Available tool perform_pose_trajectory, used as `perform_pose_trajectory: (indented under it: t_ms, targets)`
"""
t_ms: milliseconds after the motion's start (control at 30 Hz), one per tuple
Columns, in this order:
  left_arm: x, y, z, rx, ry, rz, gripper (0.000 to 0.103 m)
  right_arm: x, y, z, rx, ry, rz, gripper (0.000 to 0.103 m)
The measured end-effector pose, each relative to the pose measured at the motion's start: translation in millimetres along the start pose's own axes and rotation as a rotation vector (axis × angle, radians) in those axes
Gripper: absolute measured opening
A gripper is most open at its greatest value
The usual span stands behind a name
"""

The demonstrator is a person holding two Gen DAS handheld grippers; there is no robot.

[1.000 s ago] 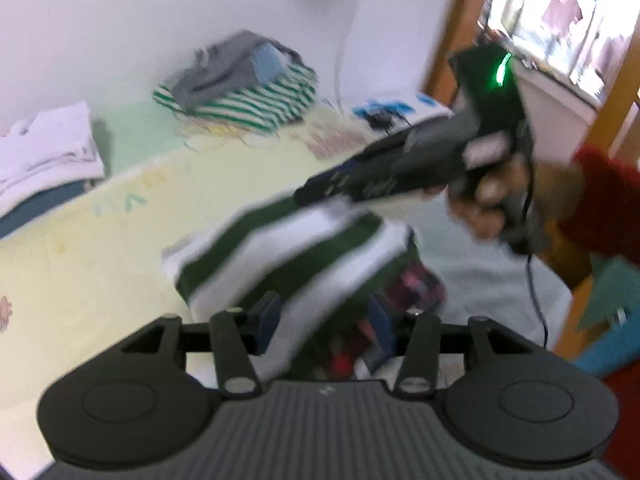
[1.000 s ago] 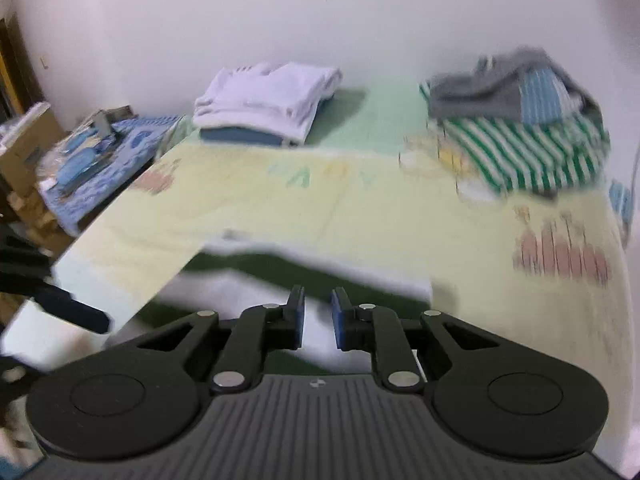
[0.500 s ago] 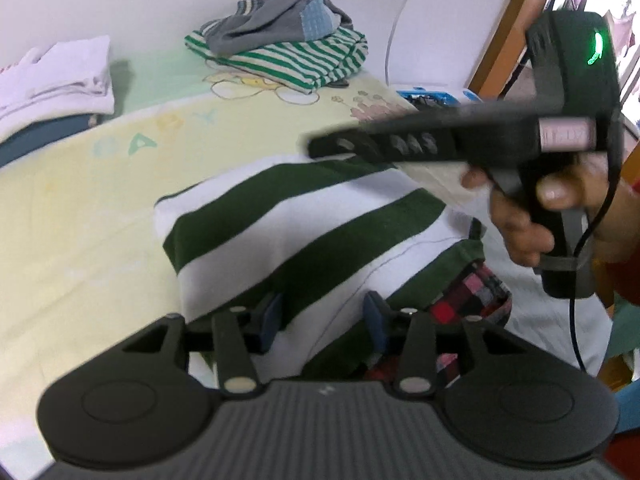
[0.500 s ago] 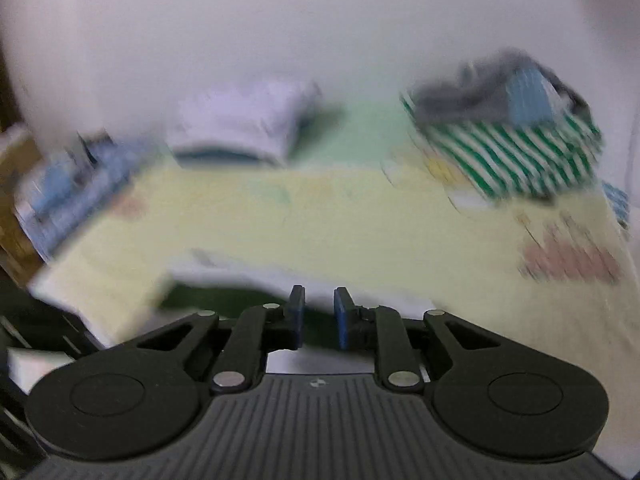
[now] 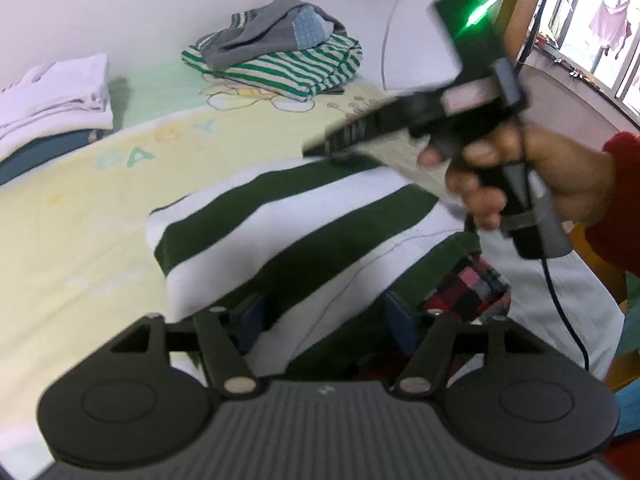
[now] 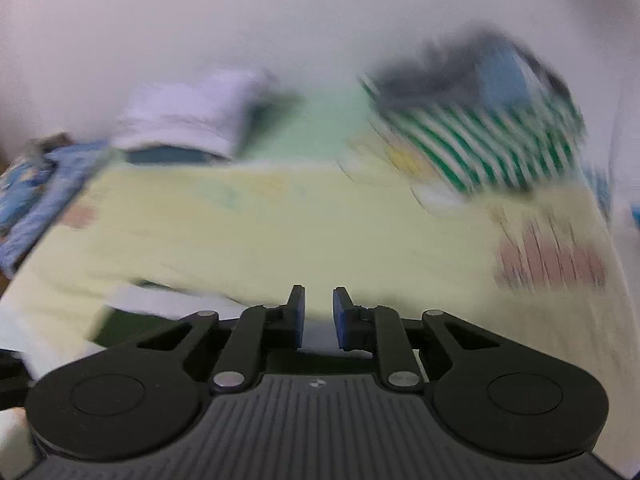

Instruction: Fold clothes

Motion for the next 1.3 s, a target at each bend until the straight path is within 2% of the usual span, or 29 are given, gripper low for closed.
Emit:
perform_pose_trajectory:
  t_ms: [167, 267, 300, 333, 433, 533, 600, 667, 733, 833, 967, 1067, 1133, 1300]
  targets:
    - [0.9, -1.1, 0.9, 0.002, 0.011, 0.005, 0.071, -9.9, 9.2, -9.1, -0.022, -0.05, -0.002, 0.015]
    - [4.9, -1.1, 2.9, 0.009, 0.041, -0.011, 0.074, -19.6, 29.0, -18.4, -0.054, -0.124, 0.025, 0.025]
    - [4.4, -2.1, 3.4, 0.012, 0.046, -0.015, 0.078, -23.2, 36.9, -25.9, -0.049, -0.165, 0.043, 0.03]
    - [3.0, -3.5, 3.8, 0.015, 0.048, -0.019, 0.084, -24.4, 40.6, -34.8, -0.028, -0.192, 0.053, 0.031]
    - [-4.7, -8.3, 4.2, 0.028, 0.032, -0.01, 0.092, -18.9, 42.5, -61.6, -0.016, -0.141, 0.03, 0.032]
    - [-11.7, -11.3, 4.5, 0.04, 0.003, 0.027, 0.092, -12.5, 48.6, -62.1, -0.042, -0.107, -0.02, 0.031]
    - [-9.6, -8.3, 6.6, 0.041, 0.025, 0.026, 0.091, -7.0, 60.7, -59.5, -0.096, -0.065, -0.054, 0.027]
    - [-7.5, -5.2, 8.7, 0.043, 0.048, 0.026, 0.089, -3.4, 73.5, -59.6, -0.134, -0.043, -0.057, 0.027]
    - [-2.4, -0.3, 10.1, 0.045, 0.089, 0.013, 0.089, -1.2, 76.4, -63.7, -0.111, -0.046, -0.046, 0.026]
    - [3.0, 6.0, 11.0, 0.044, 0.12, 0.004, 0.093, -1.0, 62.5, -75.2, -0.039, -0.054, -0.083, 0.028]
    - [11.4, 7.1, 8.7, 0.069, 0.132, 0.037, 0.095, 4.6, 58.9, -83.9, -0.078, -0.027, -0.111, 0.03]
    - [20.0, 13.8, 8.2, 0.071, 0.165, 0.048, 0.096, -0.1, 57.9, -87.6, -0.087, -0.079, -0.105, 0.03]
    - [28.5, 20.4, 8.4, 0.066, 0.212, 0.046, 0.1, -2.4, 58.3, -90.2, -0.097, -0.109, -0.099, 0.03]
    - [53.2, 29.0, 6.7, 0.061, 0.342, 0.158, 0.1, -1.3, 59.8, -93.1, -0.113, -0.117, -0.089, 0.03]
Point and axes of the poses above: each gripper's, at about its wrist camera, not at the fingertips, and y roughly against the way its jaws point, x to its left, z to its top, the point moved 4 cm from there along -y, roughly the way its jaws point, and after that the axes turned 7 degrees about -z, right-handed, at the moved point
